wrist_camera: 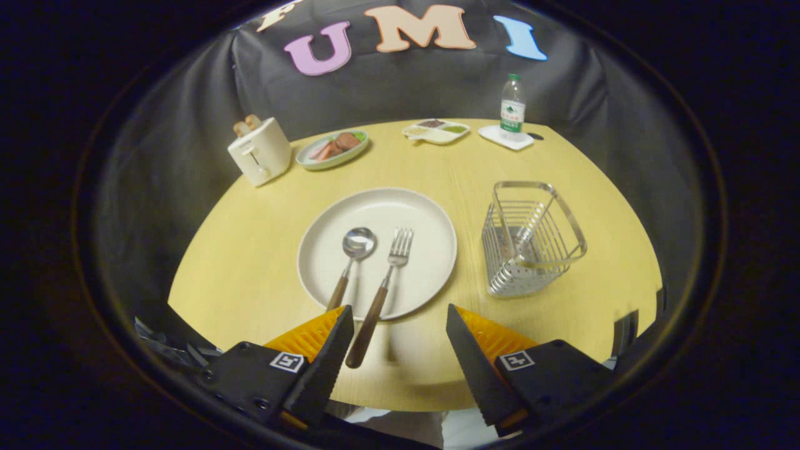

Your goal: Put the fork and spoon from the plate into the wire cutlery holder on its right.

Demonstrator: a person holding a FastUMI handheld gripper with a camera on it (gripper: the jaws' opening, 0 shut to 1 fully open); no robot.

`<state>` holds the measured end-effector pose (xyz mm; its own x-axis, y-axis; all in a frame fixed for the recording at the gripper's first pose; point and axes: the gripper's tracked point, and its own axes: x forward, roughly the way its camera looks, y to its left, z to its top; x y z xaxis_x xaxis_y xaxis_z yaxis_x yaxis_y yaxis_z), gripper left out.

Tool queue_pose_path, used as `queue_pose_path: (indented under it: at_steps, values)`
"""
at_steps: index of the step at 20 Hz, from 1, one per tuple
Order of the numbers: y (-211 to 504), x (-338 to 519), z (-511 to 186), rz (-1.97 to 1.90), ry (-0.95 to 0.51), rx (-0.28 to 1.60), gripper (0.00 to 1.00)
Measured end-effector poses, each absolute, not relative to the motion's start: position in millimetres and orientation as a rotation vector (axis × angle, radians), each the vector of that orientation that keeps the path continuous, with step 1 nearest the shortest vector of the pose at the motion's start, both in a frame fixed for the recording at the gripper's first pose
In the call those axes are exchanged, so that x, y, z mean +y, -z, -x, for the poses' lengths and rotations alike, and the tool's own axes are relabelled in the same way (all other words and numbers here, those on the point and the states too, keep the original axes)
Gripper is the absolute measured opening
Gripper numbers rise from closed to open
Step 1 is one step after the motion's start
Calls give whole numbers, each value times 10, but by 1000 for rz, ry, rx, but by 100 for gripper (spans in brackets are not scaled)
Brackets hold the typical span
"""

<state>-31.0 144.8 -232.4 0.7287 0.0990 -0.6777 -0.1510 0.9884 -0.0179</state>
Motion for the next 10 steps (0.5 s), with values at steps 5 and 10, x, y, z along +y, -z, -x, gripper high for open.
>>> queue_pose_path:
  at_steps: [5, 10]
  values:
    - [2470, 1530, 367, 91, -75, 838, 83]
    - [2628, 1610, 378, 118, -45, 927, 60]
